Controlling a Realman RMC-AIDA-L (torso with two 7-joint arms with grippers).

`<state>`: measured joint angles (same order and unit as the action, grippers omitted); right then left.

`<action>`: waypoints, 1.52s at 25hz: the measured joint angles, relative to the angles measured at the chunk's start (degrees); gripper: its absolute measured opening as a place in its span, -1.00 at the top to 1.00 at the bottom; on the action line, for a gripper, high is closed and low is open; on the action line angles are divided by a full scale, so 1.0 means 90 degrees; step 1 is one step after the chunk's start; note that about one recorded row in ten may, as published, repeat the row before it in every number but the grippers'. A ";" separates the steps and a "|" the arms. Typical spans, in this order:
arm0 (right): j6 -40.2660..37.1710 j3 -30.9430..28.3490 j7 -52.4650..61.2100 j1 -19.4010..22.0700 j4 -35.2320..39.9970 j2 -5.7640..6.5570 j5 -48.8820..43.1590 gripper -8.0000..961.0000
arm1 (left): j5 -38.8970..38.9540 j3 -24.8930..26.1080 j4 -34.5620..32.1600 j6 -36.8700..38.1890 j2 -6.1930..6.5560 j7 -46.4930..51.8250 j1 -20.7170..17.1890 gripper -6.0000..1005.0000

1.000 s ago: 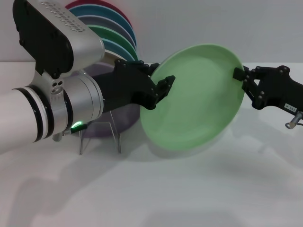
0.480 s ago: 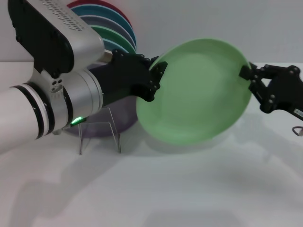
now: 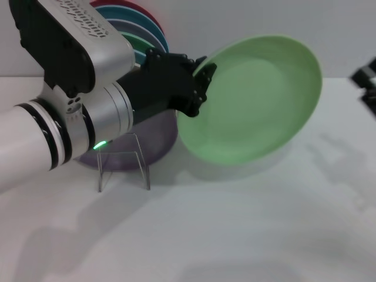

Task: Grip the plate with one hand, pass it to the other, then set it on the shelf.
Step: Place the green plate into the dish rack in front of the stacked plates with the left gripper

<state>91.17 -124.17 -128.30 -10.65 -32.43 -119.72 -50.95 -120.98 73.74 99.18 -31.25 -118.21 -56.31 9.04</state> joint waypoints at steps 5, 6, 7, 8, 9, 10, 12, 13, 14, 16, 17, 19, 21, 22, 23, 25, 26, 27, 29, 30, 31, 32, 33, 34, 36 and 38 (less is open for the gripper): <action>0.0287 -0.0204 -0.0034 0.0218 0.0699 -0.0018 0.1490 0.00 | 0.0095 -0.0333 0.0137 0.1047 0.0010 -0.0708 -0.0273 0.84; 0.0287 -0.0204 -0.0034 0.0218 0.0699 -0.0018 0.1490 -0.04 | 0.0096 -0.0589 0.0152 0.1598 0.0018 -0.1047 -0.0371 0.84; 0.0266 -0.0225 -0.0045 0.0238 0.0765 -0.0018 0.1638 -0.09 | 0.0075 -0.0829 0.0141 0.2139 0.0024 -0.1384 -0.0434 0.84; 0.0235 -0.0234 -0.0062 0.0242 0.0802 -0.0019 0.1699 -0.13 | 0.0015 -0.1106 0.0101 0.2789 0.0030 -0.1762 -0.0492 0.84; 0.0203 -0.0240 -0.0083 0.0241 0.0825 -0.0018 0.1719 -0.17 | -0.0104 -0.1420 0.0025 0.3384 0.0031 -0.2054 -0.0516 0.83; 0.0151 -0.0241 -0.0122 0.0209 0.0863 -0.0018 0.1720 -0.21 | -0.0327 -0.1753 -0.0093 0.4063 0.0038 -0.2274 -0.0521 0.83; 0.0126 -0.0241 -0.0135 0.0187 0.0890 -0.0017 0.1713 -0.30 | -0.0968 -0.2315 -0.0379 0.5226 0.0044 -0.2391 -0.0486 0.83; 0.0106 -0.0241 -0.0139 0.0154 0.0921 -0.0013 0.1708 -0.30 | -0.1388 -0.2559 -0.0549 0.5814 0.0045 -0.2300 -0.0452 0.83; 0.0085 -0.0242 -0.0141 0.0140 0.0939 -0.0009 0.1708 -0.30 | -0.1776 -0.2770 -0.0735 0.6306 0.0056 -0.2117 -0.0425 0.83; 0.0044 -0.0243 -0.0146 0.0111 0.0977 0.0000 0.1707 -0.30 | -0.2702 -0.3027 -0.1117 0.7115 0.0117 -0.1421 -0.0401 0.83; 0.0019 -0.0244 -0.0147 0.0096 0.0997 0.0005 0.1707 -0.30 | -0.3174 -0.3079 -0.1303 0.7440 0.0187 -0.0979 -0.0403 0.82; -0.0027 -0.0245 -0.0150 0.0070 0.1024 0.0015 0.1706 -0.30 | -0.4073 -0.3101 -0.1615 0.8012 0.0350 0.0084 -0.0416 0.82; -0.0069 -0.0245 -0.0189 0.0037 0.1068 0.0022 0.1706 -0.30 | -0.4718 -0.3063 -0.1953 0.8653 0.0563 0.1204 -0.0408 0.82; -0.0090 -0.0245 -0.0220 0.0025 0.1093 0.0026 0.1706 -0.30 | -0.4904 -0.3034 -0.2166 0.9045 0.0703 0.1769 -0.0366 0.82; -0.0107 -0.0234 -0.0248 0.0014 0.1111 0.0026 0.1706 -0.30 | -0.4933 -0.3014 -0.2373 0.9392 0.0826 0.2128 -0.0307 0.82; -0.0133 -0.0212 -0.0288 -0.0004 0.1131 0.0028 0.1706 -0.30 | -0.4943 -0.2948 -0.2888 1.0152 0.1040 0.2897 -0.0178 0.81; -0.0138 -0.0200 -0.0297 -0.0012 0.1143 0.0029 0.1706 -0.30 | -0.4948 -0.2899 -0.3164 1.0494 0.1084 0.3214 -0.0116 0.81; -0.0146 -0.0193 -0.0301 -0.0026 0.1165 0.0030 0.1706 -0.30 | -0.4951 -0.2841 -0.3500 1.0900 0.1126 0.3562 -0.0050 0.81; -0.0148 -0.0189 -0.0302 -0.0032 0.1169 0.0030 0.1706 -0.30 | -0.4954 -0.2687 -0.4262 1.1628 0.1147 0.4092 0.0136 0.81; -0.0150 -0.0183 -0.0303 -0.0035 0.1170 0.0031 0.1704 -0.30 | -0.4953 -0.2512 -0.5045 1.2212 0.1090 0.4452 0.0315 0.81; -0.0153 -0.0180 -0.0303 -0.0037 0.1171 0.0032 0.1702 -0.30 | -0.4953 -0.2512 -0.5045 1.2212 0.1090 0.4452 0.0315 0.81; -0.0153 -0.0177 -0.0304 -0.0041 0.1172 0.0031 0.1699 -0.30 | -0.4953 -0.2419 -0.5468 1.2495 0.1040 0.4618 0.0412 0.81; -0.0152 -0.0176 -0.0304 -0.0042 0.1173 0.0032 0.1694 -0.30 | -0.4954 -0.2334 -0.5890 1.2788 0.0976 0.4769 0.0513 0.80; -0.0153 -0.0176 -0.0304 -0.0041 0.1180 0.0032 0.1688 -0.30 | -0.4953 -0.2251 -0.6237 1.3039 0.0919 0.4927 0.0596 0.80; -0.0153 -0.0173 -0.0305 -0.0042 0.1202 0.0032 0.1679 -0.30 | -0.4954 -0.2082 -0.6785 1.3421 0.0808 0.5187 0.0707 0.80; -0.0153 -0.0168 -0.0305 -0.0050 0.1233 0.0032 0.1675 -0.30 | -0.4955 -0.1939 -0.7198 1.3675 0.0719 0.5380 0.0770 0.80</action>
<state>89.79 -125.69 -131.04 -11.10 -21.33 -119.44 -35.87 -165.58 56.29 34.40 91.83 -111.74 -7.89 15.97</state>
